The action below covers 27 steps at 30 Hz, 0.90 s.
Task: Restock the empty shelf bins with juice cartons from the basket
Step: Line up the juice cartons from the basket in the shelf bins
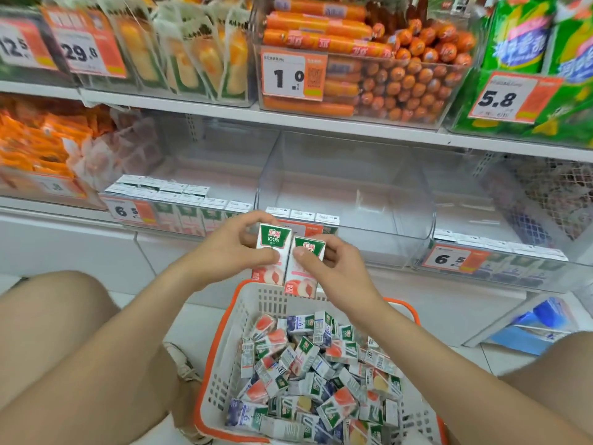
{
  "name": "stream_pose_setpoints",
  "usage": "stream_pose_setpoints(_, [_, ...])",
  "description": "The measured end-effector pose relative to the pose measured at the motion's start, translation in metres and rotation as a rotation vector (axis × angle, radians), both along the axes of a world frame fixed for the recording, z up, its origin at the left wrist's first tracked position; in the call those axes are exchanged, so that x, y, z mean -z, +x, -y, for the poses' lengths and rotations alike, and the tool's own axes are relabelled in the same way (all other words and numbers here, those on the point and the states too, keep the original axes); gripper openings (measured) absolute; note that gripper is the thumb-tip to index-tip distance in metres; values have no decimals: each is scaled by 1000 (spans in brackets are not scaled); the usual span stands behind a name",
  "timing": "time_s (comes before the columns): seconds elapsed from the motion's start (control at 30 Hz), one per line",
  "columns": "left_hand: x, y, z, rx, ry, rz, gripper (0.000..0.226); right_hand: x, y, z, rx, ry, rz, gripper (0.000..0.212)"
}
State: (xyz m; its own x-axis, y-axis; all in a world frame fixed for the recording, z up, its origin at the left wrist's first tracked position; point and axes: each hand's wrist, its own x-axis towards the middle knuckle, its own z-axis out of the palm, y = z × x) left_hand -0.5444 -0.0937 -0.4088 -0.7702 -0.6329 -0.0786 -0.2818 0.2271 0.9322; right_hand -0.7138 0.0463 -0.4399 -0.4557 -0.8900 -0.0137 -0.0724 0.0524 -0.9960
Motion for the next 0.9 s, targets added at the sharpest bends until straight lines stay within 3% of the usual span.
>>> stream_pose_setpoints(0.17, [-46,25,41,32,-255,-18,28,-23,20,36,-3,-98,-227,29])
stream_pose_setpoints(0.27, [-59,32,73,-67,-424,-67,29,-31,27,58,59,-157,-321,23])
stream_pose_setpoints(0.5, [-37,22,134,-220,-772,-73,31,-48,32,108,78,-305,-618,26])
stream_pose_setpoints(0.77, [-9,4,179,-75,-971,512,43,-40,26,163,54,-243,-1061,29])
stream_pose_setpoints(0.9, [-3,7,188,6,-869,649,32,-29,19,194,60,-103,-1532,27])
